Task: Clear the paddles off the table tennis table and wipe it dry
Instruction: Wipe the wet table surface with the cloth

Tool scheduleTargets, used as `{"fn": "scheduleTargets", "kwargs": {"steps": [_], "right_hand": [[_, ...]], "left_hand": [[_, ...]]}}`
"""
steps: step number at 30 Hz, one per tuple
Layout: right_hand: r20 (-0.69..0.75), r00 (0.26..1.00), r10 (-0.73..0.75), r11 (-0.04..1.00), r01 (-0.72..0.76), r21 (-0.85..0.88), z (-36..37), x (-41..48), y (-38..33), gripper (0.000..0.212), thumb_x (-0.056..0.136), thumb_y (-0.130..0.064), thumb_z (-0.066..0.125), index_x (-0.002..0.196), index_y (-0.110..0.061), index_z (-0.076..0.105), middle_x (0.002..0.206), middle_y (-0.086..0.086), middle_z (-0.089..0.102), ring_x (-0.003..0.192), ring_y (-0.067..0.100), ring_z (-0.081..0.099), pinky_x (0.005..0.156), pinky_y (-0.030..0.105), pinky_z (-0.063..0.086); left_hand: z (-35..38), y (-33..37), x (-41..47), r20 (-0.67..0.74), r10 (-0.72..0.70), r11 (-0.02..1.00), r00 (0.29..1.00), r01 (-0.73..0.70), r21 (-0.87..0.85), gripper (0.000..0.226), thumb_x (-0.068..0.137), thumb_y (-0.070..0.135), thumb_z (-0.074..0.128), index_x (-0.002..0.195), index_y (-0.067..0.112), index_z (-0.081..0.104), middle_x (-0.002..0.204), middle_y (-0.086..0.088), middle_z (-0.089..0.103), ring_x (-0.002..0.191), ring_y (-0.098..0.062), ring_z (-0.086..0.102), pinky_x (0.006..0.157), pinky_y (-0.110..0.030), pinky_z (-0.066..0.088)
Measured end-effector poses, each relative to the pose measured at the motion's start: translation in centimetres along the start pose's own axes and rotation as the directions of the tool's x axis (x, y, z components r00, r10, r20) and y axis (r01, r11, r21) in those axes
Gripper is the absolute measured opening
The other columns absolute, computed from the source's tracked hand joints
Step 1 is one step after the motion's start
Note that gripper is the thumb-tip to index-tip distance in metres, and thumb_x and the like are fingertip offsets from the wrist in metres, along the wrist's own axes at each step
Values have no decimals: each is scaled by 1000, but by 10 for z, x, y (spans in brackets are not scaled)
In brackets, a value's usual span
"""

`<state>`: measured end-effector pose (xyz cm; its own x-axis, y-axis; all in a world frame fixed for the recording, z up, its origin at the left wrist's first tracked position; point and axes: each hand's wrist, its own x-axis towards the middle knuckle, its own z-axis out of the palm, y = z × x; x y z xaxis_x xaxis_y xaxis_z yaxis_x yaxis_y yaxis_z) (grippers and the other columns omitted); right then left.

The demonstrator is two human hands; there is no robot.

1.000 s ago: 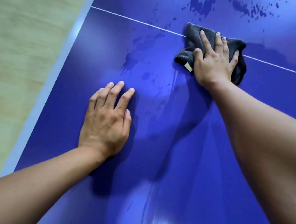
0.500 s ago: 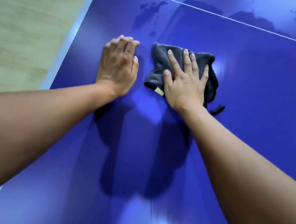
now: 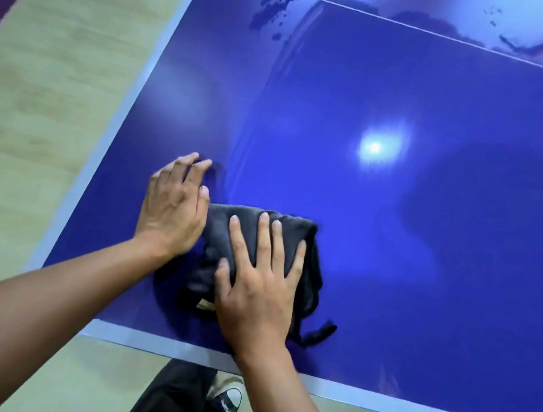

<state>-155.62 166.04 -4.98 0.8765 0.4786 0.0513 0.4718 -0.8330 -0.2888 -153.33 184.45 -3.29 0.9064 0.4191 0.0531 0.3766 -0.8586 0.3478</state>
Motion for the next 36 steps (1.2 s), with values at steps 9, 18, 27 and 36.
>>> {"fn": "scheduleTargets", "kwargs": {"steps": [9, 18, 27, 36], "right_hand": [[-3, 998, -61, 998, 61, 21, -6, -43, 7, 62, 97, -49, 49, 158, -42, 34, 168, 1, 27, 157, 17, 16, 122, 60, 18], [-62, 998, 1, 1000, -1, -7, -11, 174, 76, 59, 99, -48, 37, 157, -41, 34, 169, 1, 24, 158, 17, 12, 124, 58, 4], [44, 989, 140, 989, -137, -54, -25, 397, 141, 56, 105, -51, 24, 161, -46, 17, 172, -2, 8, 158, 12, -2, 124, 56, -9], [125, 986, -112, 994, 113, -3, -34, 487, 183, 54, 105, -52, 25, 159, -49, 22, 172, -5, 10, 158, 11, 1, 123, 53, -11]], "left_hand": [[-5, 27, -19, 24, -67, 996, 997, 69, -63, 51, 98, 29, 34, 140, 9, 54, 149, -14, 47, 136, -35, 45, 113, -50, 32], [16, 54, 72, -62, -3, 993, 998, -4, -114, 47, 98, 29, 34, 129, 9, 63, 140, -13, 55, 127, -35, 51, 107, -49, 36], [54, 114, 158, -99, 170, 977, 980, -181, -111, 41, 99, 19, 42, 133, 9, 61, 142, -15, 54, 131, -36, 51, 108, -49, 40], [105, 214, 182, -58, 342, 936, 938, -345, -71, 37, 97, 9, 50, 133, 6, 59, 146, -20, 51, 139, -42, 45, 113, -57, 36]]}}
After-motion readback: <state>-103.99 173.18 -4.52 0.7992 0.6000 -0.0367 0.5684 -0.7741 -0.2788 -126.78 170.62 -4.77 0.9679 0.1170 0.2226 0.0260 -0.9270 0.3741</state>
